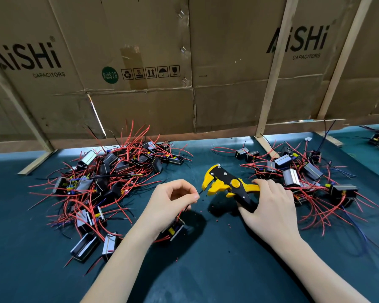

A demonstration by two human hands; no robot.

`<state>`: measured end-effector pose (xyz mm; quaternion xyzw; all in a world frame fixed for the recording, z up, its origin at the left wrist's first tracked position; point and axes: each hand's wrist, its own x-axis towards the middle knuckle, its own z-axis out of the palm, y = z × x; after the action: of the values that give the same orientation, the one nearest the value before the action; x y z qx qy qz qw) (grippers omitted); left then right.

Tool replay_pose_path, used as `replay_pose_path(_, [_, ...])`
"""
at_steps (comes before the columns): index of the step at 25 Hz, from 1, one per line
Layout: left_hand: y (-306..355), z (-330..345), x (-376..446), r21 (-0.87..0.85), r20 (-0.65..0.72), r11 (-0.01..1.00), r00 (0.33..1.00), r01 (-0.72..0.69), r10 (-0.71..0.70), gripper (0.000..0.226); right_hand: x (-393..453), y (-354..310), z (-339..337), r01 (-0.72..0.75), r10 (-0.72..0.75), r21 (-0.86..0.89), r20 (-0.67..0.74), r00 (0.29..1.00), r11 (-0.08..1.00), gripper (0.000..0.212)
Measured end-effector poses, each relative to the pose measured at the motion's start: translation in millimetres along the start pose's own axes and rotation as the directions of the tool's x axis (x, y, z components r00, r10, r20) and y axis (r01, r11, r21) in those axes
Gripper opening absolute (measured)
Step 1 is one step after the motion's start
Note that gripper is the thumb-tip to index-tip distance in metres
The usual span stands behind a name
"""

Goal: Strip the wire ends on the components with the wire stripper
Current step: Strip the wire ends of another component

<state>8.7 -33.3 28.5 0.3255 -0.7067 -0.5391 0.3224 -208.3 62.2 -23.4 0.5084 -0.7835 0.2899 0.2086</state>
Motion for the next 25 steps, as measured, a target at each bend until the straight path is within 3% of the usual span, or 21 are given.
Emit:
replay_pose_path(15, [-10, 4, 3, 0.094, -0.028, 0.995, 0.999, 0.034, -0.032, 0.011, -1, -5, -2, 0.061, -0.062, -0.012, -0.116, 0.991, 0.998, 0.063])
replay_pose_path(25, [-15, 9, 5, -0.148, -0.017, 0.976, 0.986, 0.159, -0.164, 0.011, 2, -4, -4, 0.088, -0.094, -0.047, -0.171, 0.981, 0.995, 0.064])
